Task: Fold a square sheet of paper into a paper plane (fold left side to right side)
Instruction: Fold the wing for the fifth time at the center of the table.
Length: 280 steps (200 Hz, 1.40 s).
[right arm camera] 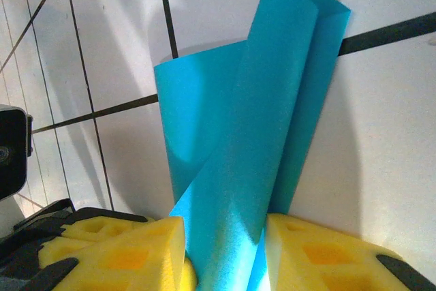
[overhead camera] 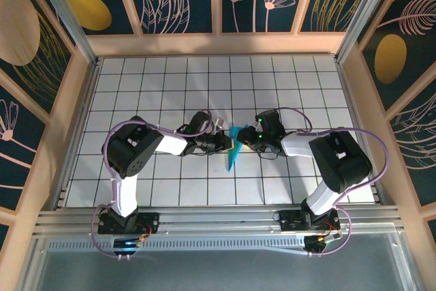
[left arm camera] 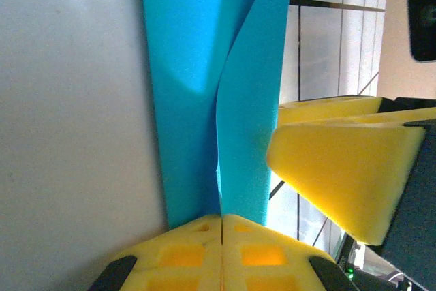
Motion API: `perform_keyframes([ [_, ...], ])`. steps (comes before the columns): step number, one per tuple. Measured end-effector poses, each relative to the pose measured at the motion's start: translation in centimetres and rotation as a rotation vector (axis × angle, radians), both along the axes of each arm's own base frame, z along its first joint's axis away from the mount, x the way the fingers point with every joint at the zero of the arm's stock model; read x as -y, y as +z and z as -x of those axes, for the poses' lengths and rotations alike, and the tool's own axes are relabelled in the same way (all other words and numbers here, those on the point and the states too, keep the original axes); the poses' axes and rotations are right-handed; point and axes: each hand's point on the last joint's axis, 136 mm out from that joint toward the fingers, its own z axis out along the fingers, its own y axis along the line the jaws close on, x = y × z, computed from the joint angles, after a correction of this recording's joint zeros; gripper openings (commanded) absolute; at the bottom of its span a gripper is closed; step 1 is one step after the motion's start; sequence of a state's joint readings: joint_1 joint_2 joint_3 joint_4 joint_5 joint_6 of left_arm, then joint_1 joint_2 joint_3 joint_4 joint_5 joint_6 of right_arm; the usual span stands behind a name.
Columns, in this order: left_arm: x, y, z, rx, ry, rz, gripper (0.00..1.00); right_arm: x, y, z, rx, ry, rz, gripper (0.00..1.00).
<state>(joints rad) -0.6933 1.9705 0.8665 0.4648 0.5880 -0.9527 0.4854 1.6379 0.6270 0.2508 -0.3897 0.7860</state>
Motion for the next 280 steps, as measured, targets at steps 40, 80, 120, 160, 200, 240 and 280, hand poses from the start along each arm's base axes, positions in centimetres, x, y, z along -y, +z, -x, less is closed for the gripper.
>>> perform_keyframes([
  [40,-0.09,-0.11,-0.18,0.013,-0.002,-0.019,0.08,-0.03,-0.08,-0.01,-0.007,0.002,0.007,0.37],
  [80,-0.18,-0.18,-0.31,0.025,-0.003,-0.030,0.08,-0.05,-0.08,-0.02,-0.010,0.003,0.009,0.37],
  [120,-0.29,-0.21,-0.36,0.031,-0.003,-0.041,0.08,-0.06,-0.10,-0.02,-0.009,0.003,0.012,0.37],
  [160,-0.57,-0.17,-0.51,0.043,0.004,-0.059,0.08,-0.08,-0.08,-0.02,-0.006,0.010,0.017,0.37],
  [200,-0.71,-0.19,-0.60,0.045,0.009,-0.065,0.08,-0.12,-0.13,0.02,-0.004,0.015,0.020,0.37],
  [240,-0.72,-0.20,-0.59,0.046,0.008,-0.066,0.08,-0.16,-0.10,0.00,-0.004,0.017,0.021,0.37],
  [280,-0.79,-0.30,-0.62,0.057,0.004,-0.074,0.07,-0.15,-0.07,0.00,-0.005,0.018,0.021,0.37],
])
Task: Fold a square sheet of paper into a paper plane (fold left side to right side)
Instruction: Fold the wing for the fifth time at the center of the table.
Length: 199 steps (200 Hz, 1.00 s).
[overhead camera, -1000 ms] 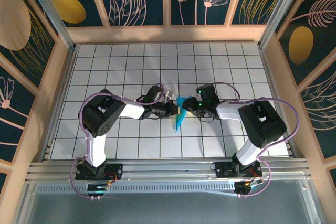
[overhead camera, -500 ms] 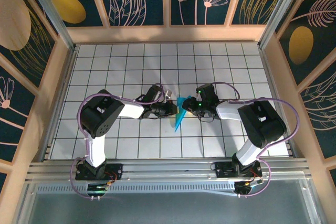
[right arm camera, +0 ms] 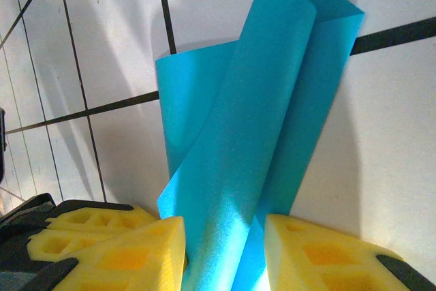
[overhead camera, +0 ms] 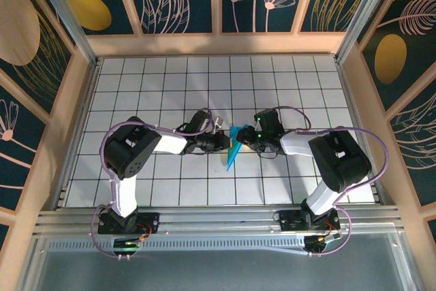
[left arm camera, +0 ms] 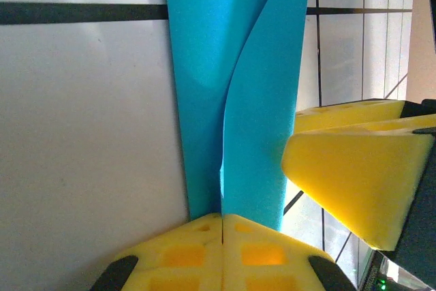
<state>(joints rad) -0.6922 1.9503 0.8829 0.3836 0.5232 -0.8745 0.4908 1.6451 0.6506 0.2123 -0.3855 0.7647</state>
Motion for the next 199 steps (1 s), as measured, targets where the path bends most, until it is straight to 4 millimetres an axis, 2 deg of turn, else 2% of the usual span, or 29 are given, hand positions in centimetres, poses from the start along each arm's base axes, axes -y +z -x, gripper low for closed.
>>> perform_keyframes([
  [92,-0.1,-0.2,0.0,0.018,-0.014,-0.017,0.06,-0.1,0.2,0.0,0.013,-0.002,0.010,0.37],
  [154,-0.1,-0.2,0.0,0.019,-0.018,-0.022,0.05,0.0,1.7,-0.2,0.050,-0.008,0.010,0.36],
  [163,-0.1,-0.2,0.0,0.018,-0.018,-0.023,0.05,0.2,1.8,-0.1,0.051,-0.009,0.019,0.32],
  [199,0.0,-0.2,0.0,0.020,-0.020,-0.028,0.05,0.6,2.7,-0.2,0.085,0.007,0.024,0.06],
])
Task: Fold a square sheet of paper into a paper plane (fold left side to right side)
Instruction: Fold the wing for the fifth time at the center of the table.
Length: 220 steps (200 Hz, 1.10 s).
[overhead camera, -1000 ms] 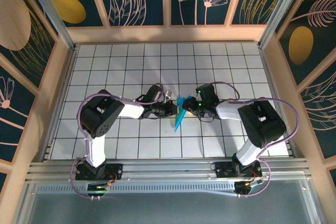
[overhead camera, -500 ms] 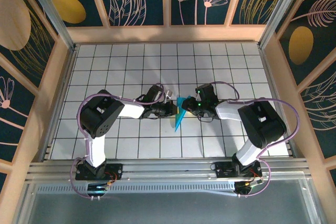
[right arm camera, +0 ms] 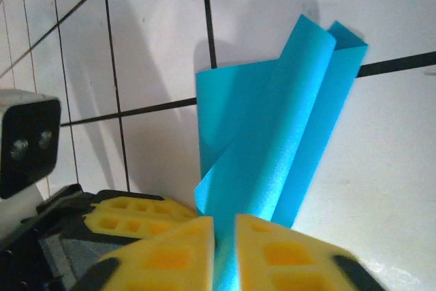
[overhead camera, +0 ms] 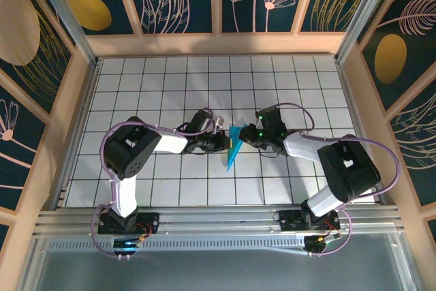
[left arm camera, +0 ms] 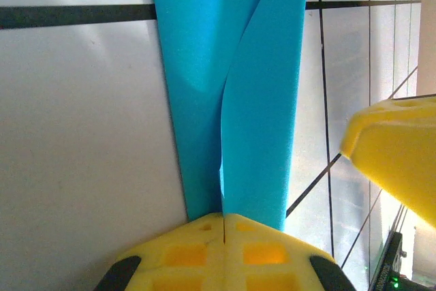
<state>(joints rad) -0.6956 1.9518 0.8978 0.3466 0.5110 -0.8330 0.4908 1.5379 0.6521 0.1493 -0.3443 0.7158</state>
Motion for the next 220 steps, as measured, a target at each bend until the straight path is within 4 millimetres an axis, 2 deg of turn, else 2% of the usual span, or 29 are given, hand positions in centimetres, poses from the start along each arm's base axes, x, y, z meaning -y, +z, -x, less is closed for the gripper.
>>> perform_keyframes([
  [10,0.0,0.0,0.0,0.000,-0.001,-0.003,0.04,0.1,0.0,-0.1,-0.001,-0.001,-0.002,0.00],
  [43,0.0,0.0,0.0,-0.001,0.000,-0.008,0.03,-0.4,0.2,-0.4,-0.002,0.020,-0.017,0.00],
  [75,0.0,-0.1,0.0,0.000,-0.001,-0.018,0.02,-0.9,-0.6,-0.9,-0.029,0.032,-0.018,0.00],
  [220,-0.1,-0.2,-0.1,0.003,0.013,-0.051,0.00,-0.9,-2.5,-0.6,-0.065,0.044,0.012,0.00],
])
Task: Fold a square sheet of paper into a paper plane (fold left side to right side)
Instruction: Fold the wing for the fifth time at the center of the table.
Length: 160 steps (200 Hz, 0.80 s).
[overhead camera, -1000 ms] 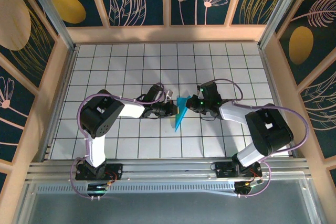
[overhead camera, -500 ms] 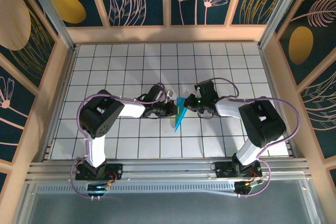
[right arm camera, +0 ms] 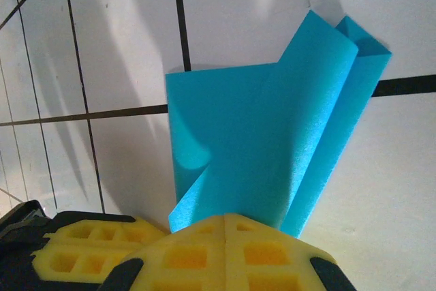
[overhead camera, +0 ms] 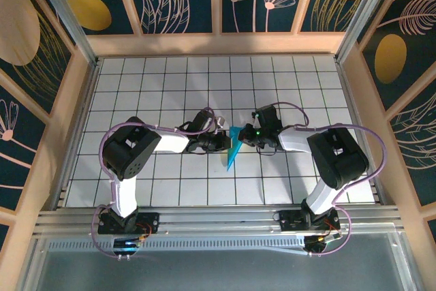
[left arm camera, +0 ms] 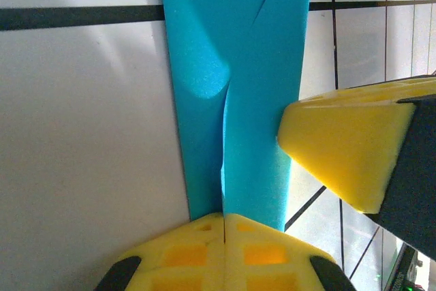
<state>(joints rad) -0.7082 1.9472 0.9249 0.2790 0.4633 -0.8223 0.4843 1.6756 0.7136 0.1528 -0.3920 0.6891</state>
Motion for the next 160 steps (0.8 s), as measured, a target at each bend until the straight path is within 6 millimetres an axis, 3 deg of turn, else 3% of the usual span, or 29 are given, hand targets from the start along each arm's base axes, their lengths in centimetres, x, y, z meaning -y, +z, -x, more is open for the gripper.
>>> perform_keyframes([
  [160,0.0,0.0,0.0,-0.004,-0.001,-0.003,0.03,0.4,-1.1,0.5,-0.018,-0.003,0.019,0.00],
])
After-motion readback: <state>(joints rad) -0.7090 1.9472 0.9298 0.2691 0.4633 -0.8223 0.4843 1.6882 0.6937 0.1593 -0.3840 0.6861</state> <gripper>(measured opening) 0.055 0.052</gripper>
